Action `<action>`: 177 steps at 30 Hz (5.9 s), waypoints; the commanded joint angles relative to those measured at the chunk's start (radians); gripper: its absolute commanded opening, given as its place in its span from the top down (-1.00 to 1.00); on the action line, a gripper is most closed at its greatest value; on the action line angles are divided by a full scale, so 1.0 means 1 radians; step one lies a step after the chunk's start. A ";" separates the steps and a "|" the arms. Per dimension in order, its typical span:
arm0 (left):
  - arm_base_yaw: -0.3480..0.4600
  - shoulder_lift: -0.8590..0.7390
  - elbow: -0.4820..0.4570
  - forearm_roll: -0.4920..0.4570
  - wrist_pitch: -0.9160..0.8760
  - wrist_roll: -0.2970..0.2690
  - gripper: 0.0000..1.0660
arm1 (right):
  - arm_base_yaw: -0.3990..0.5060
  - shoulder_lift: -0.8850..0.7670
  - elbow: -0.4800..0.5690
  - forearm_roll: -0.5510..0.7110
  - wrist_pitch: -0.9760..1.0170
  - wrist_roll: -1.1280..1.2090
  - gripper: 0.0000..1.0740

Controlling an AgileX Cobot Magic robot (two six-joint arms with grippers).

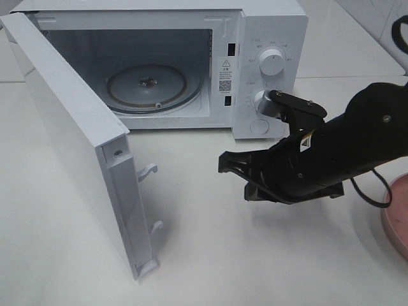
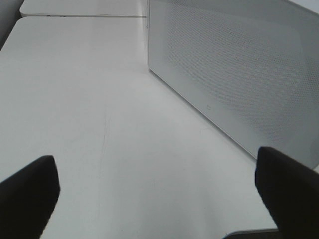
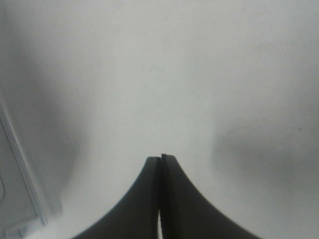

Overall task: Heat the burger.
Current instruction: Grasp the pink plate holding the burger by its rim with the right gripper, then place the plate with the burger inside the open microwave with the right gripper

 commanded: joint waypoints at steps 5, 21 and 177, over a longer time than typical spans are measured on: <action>-0.005 -0.016 0.000 -0.002 -0.014 0.001 -0.92 | -0.003 -0.128 0.002 -0.246 0.298 -0.035 0.92; -0.005 -0.016 0.000 -0.002 -0.014 0.001 -0.92 | -0.172 -0.294 0.002 -0.359 0.651 -0.206 0.64; -0.005 -0.016 0.000 -0.002 -0.014 0.001 -0.92 | 0.121 -0.155 0.044 -1.007 0.895 0.231 1.00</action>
